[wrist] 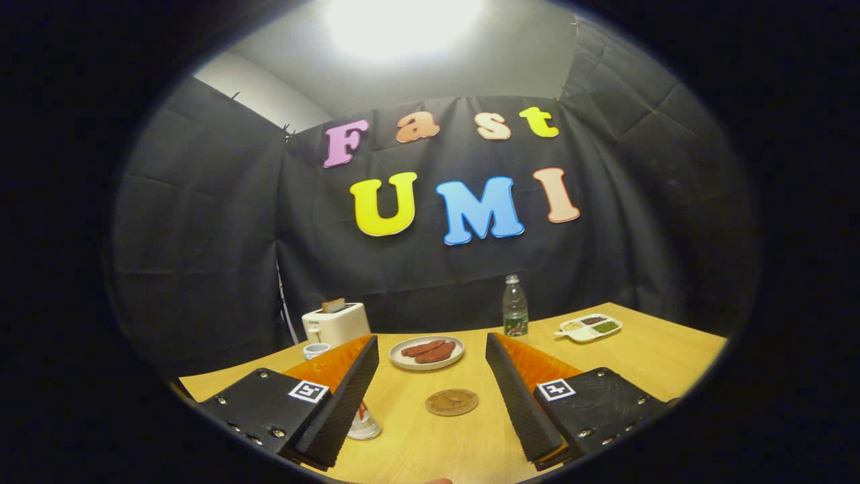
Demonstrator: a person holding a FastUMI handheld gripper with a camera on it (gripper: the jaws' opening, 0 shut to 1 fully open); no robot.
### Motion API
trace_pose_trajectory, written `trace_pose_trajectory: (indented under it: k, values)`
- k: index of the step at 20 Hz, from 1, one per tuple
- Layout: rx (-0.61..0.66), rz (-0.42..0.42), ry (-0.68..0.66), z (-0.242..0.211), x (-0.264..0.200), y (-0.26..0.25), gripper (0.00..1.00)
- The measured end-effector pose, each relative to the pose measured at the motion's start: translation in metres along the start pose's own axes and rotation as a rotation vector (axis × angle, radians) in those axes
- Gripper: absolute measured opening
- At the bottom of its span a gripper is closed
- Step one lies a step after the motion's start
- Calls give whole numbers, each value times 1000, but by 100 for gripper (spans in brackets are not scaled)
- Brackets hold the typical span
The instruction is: Take the bottle from table, then pour the juice into the cup, finally place the bottle on the coaster
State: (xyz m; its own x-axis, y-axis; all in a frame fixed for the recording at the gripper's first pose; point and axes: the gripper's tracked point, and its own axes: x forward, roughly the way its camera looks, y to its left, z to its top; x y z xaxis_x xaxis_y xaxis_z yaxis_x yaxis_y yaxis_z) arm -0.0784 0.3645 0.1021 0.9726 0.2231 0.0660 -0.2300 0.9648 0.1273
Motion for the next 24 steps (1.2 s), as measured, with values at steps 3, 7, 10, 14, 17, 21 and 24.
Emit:
trace_pose_trajectory:
  k: [3,7,10,14,17,21,24]
  values:
    - [-9,56,48,-26,11,29,97]
    - [-41,128,93,-56,23,64,97]
    - [-50,178,124,-78,31,85,97]
    - [-85,191,160,-103,48,97,97]
    - [-94,184,190,-123,61,101,95]
    - [-98,165,204,-133,73,101,79]
    - [-107,145,192,-133,75,100,74]
